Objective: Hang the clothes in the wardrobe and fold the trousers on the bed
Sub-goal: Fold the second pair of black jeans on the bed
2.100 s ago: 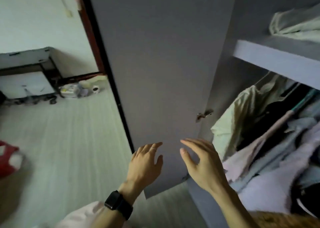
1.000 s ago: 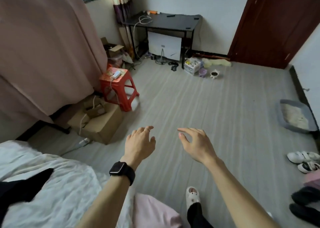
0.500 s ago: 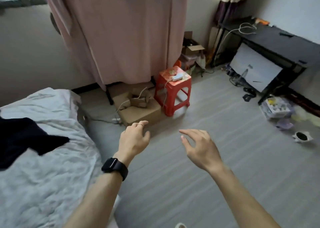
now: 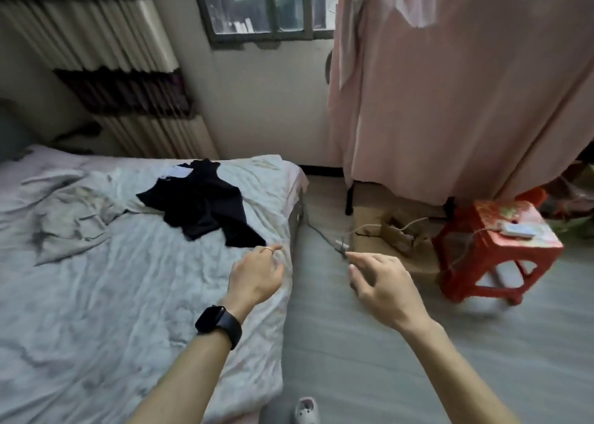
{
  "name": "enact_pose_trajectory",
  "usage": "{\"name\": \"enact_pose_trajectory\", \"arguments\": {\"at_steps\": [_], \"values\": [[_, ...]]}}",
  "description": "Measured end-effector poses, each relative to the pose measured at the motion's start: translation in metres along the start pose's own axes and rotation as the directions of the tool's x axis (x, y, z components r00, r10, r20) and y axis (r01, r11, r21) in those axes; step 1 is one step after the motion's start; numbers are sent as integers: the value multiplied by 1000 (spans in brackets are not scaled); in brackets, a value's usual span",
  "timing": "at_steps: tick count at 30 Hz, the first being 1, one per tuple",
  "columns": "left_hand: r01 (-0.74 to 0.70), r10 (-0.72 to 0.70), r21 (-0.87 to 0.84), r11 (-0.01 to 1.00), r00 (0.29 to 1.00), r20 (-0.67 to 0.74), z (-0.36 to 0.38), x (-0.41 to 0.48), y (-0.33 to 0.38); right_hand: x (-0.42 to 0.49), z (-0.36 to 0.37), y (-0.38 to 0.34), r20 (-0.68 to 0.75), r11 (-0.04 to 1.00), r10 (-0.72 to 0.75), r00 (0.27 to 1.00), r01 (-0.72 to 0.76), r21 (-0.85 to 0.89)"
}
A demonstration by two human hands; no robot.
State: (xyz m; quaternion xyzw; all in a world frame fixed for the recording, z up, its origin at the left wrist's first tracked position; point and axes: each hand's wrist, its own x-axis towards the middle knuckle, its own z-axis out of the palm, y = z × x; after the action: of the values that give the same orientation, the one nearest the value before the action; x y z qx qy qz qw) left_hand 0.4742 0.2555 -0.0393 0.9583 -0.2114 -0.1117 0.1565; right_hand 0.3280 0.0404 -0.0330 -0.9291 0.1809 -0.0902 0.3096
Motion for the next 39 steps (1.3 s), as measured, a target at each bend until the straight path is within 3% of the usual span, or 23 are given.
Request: {"name": "enact_pose_trajectory", "arguments": {"at_steps": [8, 17, 28, 33, 39], "values": [[287, -286, -6, 958, 956, -61, -40, 87, -111, 152, 82, -52, 218, 979, -202, 955, 206, 6], [453, -455, -38, 891, 888, -65, -72, 205, -198, 323, 142, -112, 402, 933, -309, 862, 357, -49], [678, -692, -150, 719, 720, -60, -74, 333, -298, 537, 259, -170, 649, 816, -446, 616, 579, 11], [797, -810, -204, 568, 585, 31, -63, 383, -317, 631, 305, -183, 759, 763, -451, 469, 645, 55], [844, -847, -222, 489, 520, 112, -44, 441, -346, 709, 375, -187, 809, 718, -423, 409, 696, 24]]}}
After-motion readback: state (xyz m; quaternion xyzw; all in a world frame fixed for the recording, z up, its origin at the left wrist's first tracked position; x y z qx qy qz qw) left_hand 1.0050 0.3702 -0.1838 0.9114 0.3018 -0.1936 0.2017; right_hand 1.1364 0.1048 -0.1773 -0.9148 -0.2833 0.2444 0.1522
